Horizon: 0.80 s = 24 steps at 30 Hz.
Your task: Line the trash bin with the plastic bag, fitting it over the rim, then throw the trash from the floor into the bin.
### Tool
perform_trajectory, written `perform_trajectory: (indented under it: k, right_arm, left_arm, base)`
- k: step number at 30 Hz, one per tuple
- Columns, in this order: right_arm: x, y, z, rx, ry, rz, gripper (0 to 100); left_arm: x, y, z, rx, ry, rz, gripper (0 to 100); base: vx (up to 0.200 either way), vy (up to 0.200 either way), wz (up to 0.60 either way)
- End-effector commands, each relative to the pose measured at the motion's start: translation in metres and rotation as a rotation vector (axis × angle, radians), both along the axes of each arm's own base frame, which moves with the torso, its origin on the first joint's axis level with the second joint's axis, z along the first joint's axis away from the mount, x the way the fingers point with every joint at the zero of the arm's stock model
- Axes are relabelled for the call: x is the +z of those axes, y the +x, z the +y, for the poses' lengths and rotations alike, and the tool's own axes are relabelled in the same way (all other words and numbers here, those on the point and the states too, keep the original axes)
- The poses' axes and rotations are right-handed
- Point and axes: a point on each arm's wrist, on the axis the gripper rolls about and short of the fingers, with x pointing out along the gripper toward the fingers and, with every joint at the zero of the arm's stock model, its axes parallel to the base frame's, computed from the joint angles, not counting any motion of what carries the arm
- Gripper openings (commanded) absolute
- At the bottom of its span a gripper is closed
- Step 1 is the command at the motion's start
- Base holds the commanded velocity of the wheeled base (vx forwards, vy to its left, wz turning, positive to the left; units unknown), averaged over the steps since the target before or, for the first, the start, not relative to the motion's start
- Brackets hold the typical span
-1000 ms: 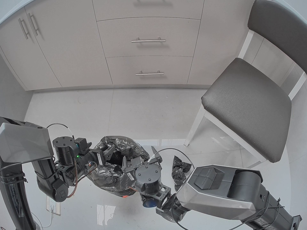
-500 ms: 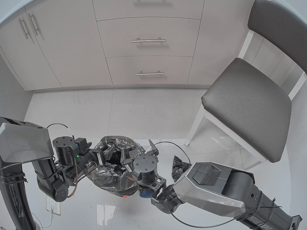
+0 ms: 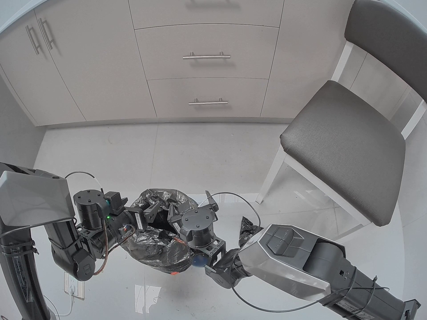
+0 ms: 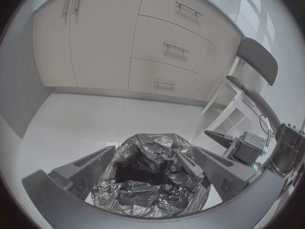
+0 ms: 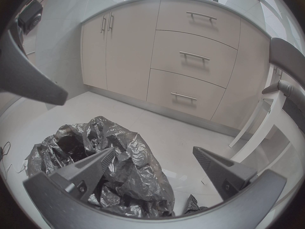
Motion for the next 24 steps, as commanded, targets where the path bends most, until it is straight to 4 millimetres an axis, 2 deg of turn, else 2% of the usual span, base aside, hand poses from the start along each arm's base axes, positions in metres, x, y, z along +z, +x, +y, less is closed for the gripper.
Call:
perform_trajectory:
  k: [1, 10, 20, 24]
  right_arm:
    - [-0.002, 0.016, -0.005, -0.029, 0.012, -0.009, 100]
    - [0.007, 0.039, -0.021, -0.081, 0.025, -0.021, 100]
    - [-0.009, 0.061, -0.044, -0.141, 0.008, -0.003, 100]
    - [-0.006, 0.065, -0.048, -0.151, 0.014, -0.008, 100]
  left_arm:
    - [0.000, 0.000, 0.000, 0.001, 0.000, 0.000, 100]
    - [-0.001, 0.000, 0.000, -0.001, 0.001, 0.003, 100]
    - [-0.001, 0.000, 0.000, -0.001, 0.001, 0.003, 100]
    - [-0.001, 0.000, 0.000, -0.001, 0.001, 0.004, 100]
  base:
    - [0.000, 0.000, 0.00]
    - [0.000, 0.000, 0.00]
    - [0.000, 0.000, 0.00]
    - [0.000, 0.000, 0.00]
